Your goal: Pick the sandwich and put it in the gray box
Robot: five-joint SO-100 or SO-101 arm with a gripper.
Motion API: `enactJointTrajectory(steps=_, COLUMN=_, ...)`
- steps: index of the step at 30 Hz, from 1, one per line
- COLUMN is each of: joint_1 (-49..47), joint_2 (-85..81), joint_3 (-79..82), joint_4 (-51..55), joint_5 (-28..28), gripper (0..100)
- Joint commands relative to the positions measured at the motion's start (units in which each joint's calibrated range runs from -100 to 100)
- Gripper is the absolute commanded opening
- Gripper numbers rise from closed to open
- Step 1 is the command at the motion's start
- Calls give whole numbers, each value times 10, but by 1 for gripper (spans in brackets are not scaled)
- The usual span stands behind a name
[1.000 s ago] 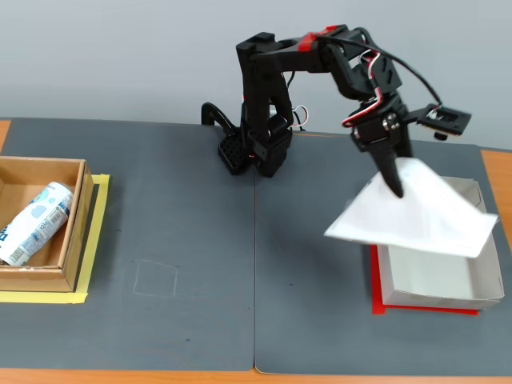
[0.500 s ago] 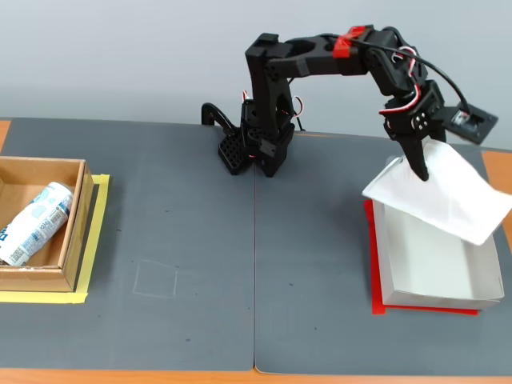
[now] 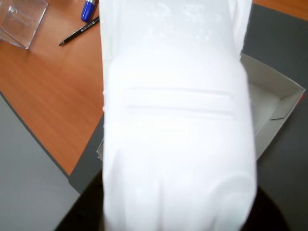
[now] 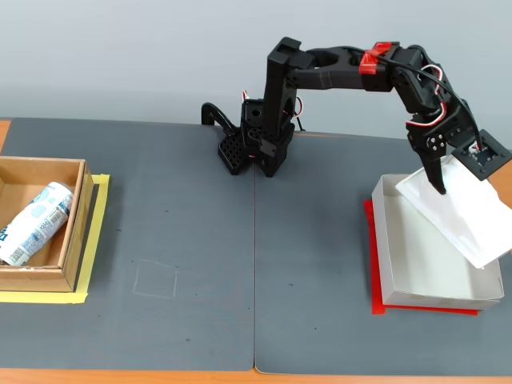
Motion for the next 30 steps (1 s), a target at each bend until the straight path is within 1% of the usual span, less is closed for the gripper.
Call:
enactJointTrajectory(steps=1, joint_1=4, joint_2=0, joint_3=-32, joint_4=-25, joint_5=-8, gripper=18)
enactJointTrajectory(steps=5, joint_1=3, joint_2=1, joint_3=-28, joint_4=-45, joint_5=-8, gripper=18)
enactJointTrajectory(steps=19, joint_1=4, joint_2=1, joint_3=-26, joint_4=-39, joint_5=-7, gripper=18)
enactJointTrajectory(steps=24, joint_1=4, joint_2=-2, joint_3=-26, joint_4=-38, joint_5=-6, gripper=25)
enactJointTrajectory(steps=30, joint_1=4, joint_2=-4, joint_3=-26, joint_4=-38, joint_5=-5, gripper=26)
